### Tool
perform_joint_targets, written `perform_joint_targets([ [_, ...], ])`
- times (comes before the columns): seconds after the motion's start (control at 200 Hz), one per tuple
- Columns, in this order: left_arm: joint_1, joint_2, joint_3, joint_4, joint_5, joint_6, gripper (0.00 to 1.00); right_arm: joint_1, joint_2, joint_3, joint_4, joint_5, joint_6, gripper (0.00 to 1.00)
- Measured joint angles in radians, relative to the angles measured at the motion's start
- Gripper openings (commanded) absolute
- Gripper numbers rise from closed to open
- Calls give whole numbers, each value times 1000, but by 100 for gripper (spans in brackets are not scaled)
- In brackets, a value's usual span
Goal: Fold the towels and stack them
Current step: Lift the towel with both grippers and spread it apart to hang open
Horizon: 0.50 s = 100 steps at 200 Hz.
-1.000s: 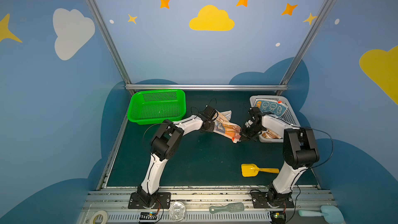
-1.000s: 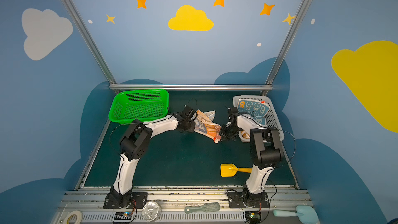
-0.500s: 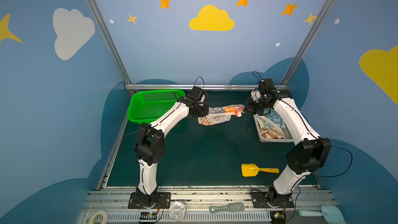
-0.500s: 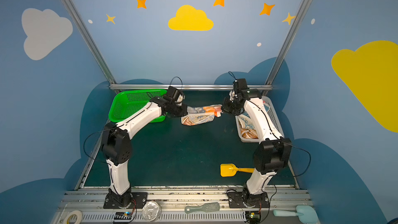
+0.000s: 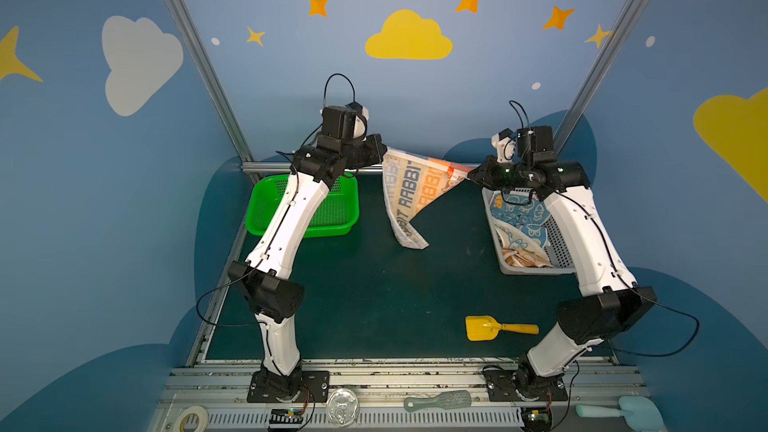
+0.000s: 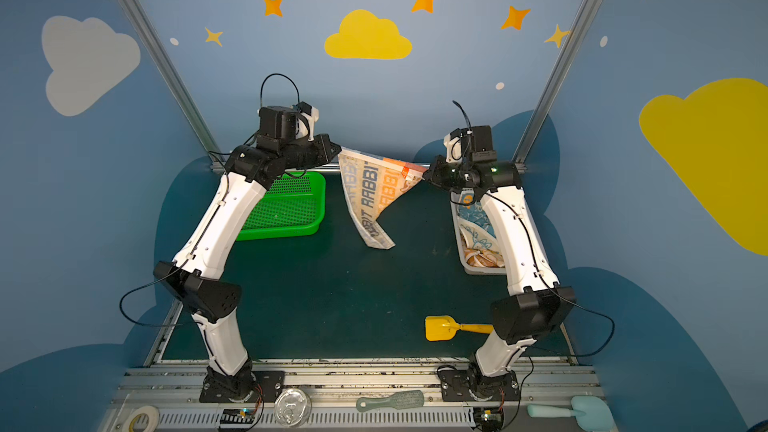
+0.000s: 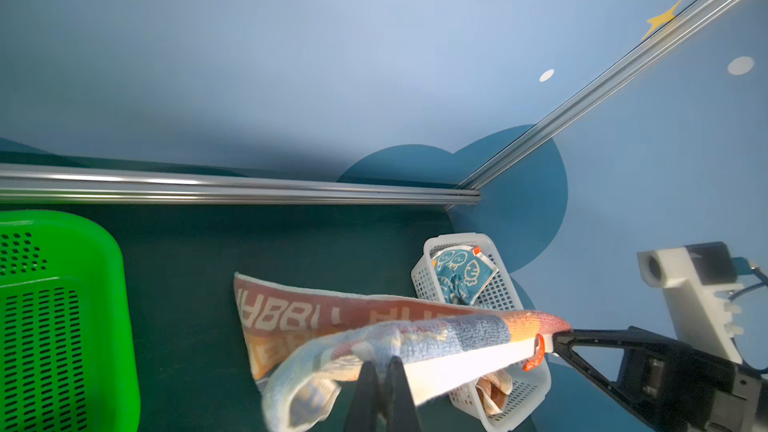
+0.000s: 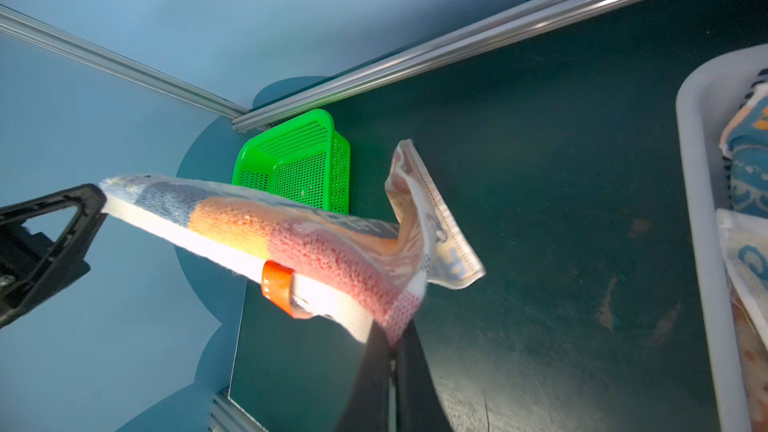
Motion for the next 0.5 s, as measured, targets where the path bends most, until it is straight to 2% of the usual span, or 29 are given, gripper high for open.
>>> perform_joint_targets([
  [0.295, 13, 13, 198, -119, -32, 53, 3, 34, -28, 219, -18, 22, -62, 0],
  [0.395, 3, -40, 190, -132, -36, 68, 3, 46, -85, 222, -26, 19, -86, 0],
  [0.501, -23, -151, 96, -129, -49, 82, 3, 63, -172, 183, -32, 15, -110, 0],
])
